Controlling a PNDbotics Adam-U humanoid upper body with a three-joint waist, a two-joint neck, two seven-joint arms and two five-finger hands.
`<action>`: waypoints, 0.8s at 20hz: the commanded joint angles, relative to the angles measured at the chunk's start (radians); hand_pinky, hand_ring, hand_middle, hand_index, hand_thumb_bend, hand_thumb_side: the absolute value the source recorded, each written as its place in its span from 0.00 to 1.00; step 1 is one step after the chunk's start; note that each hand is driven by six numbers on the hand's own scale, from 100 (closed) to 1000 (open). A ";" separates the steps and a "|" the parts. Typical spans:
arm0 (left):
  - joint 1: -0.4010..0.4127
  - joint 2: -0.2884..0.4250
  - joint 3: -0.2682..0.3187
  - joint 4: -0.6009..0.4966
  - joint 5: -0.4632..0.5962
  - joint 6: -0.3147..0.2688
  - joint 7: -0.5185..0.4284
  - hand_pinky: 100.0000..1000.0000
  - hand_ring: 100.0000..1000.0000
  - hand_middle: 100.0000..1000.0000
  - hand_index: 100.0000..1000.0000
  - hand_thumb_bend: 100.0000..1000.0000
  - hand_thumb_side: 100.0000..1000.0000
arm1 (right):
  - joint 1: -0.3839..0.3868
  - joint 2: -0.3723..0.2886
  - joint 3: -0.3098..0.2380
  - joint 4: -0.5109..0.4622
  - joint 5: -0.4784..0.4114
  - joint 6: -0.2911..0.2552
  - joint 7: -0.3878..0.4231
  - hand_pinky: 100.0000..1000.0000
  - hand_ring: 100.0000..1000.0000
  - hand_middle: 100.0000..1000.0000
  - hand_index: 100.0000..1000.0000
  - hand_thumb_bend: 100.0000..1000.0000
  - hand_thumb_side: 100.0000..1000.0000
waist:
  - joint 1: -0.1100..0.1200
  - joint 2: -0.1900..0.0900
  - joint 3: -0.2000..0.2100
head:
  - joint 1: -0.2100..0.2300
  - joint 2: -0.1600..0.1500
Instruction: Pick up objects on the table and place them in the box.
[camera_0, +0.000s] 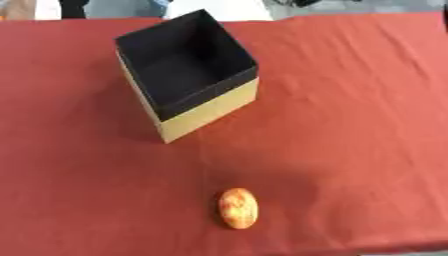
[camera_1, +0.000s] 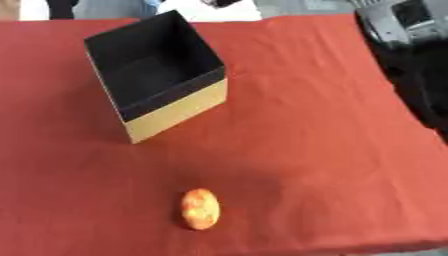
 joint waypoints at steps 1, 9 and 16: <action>-0.022 0.009 0.001 -0.015 0.005 -0.002 -0.005 0.57 0.92 0.77 0.85 0.00 0.31 | -0.034 0.041 0.015 0.003 0.033 0.145 0.088 0.35 0.30 0.29 0.43 0.00 0.00 | 0.002 -0.014 0.006 | -0.012 0.005; -0.040 -0.004 -0.004 -0.015 0.013 -0.007 -0.009 0.58 0.92 0.77 0.85 0.00 0.31 | -0.060 0.156 0.056 0.128 0.074 0.181 0.064 0.37 0.30 0.30 0.44 0.00 0.00 | 0.000 -0.009 0.023 | -0.033 0.005; -0.047 -0.012 -0.006 -0.015 0.016 -0.009 -0.011 0.58 0.92 0.77 0.85 0.00 0.32 | -0.057 0.207 0.096 0.230 0.057 0.194 0.034 0.41 0.33 0.34 0.47 0.00 0.00 | -0.002 -0.008 0.031 | -0.032 0.005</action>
